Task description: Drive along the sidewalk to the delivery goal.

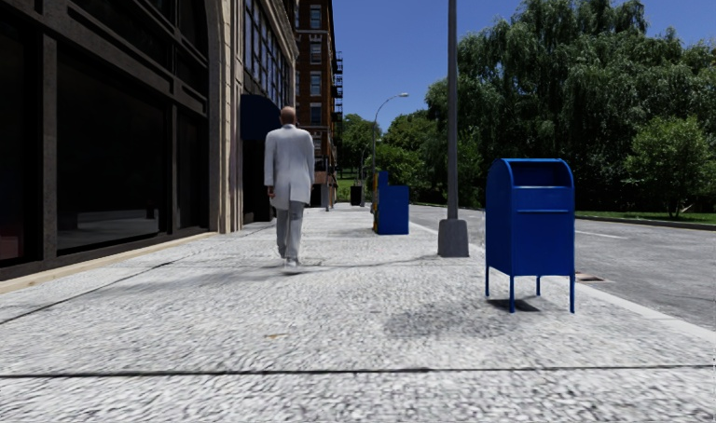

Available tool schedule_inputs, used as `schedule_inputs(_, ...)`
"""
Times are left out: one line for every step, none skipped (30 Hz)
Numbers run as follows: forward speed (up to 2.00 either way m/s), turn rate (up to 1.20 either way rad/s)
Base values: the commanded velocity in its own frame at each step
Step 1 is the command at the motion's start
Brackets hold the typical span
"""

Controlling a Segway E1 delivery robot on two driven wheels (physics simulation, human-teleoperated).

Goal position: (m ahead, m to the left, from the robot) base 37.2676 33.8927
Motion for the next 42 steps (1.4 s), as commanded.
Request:
schedule_inputs(2.0, 0.0)
schedule_inputs(2.0, 0.0)
schedule_inputs(2.0, 0.0)
schedule_inputs(2.0, 0.0)
schedule_inputs(2.0, 0.0)
schedule_inputs(2.0, 0.0)
schedule_inputs(2.0, 0.0)
schedule_inputs(2.0, 0.0)
schedule_inputs(2.0, 0.0)
schedule_inputs(2.0, 0.0)
schedule_inputs(2.0, 0.0)
schedule_inputs(2.0, 0.0)
schedule_inputs(2.0, 0.0)
schedule_inputs(2.0, 0.0)
schedule_inputs(2.0, 0.0)
schedule_inputs(2.0, 0.0)
schedule_inputs(2.0, 0.0)
schedule_inputs(2.0, 0.0)
schedule_inputs(2.0, 0.0)
schedule_inputs(2.0, 0.0)
schedule_inputs(2.0, 0.0)
schedule_inputs(2.0, 0.0)
schedule_inputs(2.0, 0.0)
schedule_inputs(2.0, 0.0)
schedule_inputs(2.0, 0.0)
schedule_inputs(2.0, 0.0)
schedule_inputs(2.0, 0.0)
schedule_inputs(2.0, 0.0)
schedule_inputs(2.0, 0.0)
schedule_inputs(2.0, 0.0)
schedule_inputs(2.0, 0.0)
schedule_inputs(2.0, 0.0)
schedule_inputs(2.0, 0.0)
schedule_inputs(2.0, 0.0)
schedule_inputs(2.0, 0.0)
schedule_inputs(2.0, 0.0)
schedule_inputs(2.0, 0.0)
schedule_inputs(2.0, 0.0)
schedule_inputs(2.0, 0.0)
schedule_inputs(2.0, 0.0)
schedule_inputs(2.0, 0.0)
schedule_inputs(2.0, 0.0)
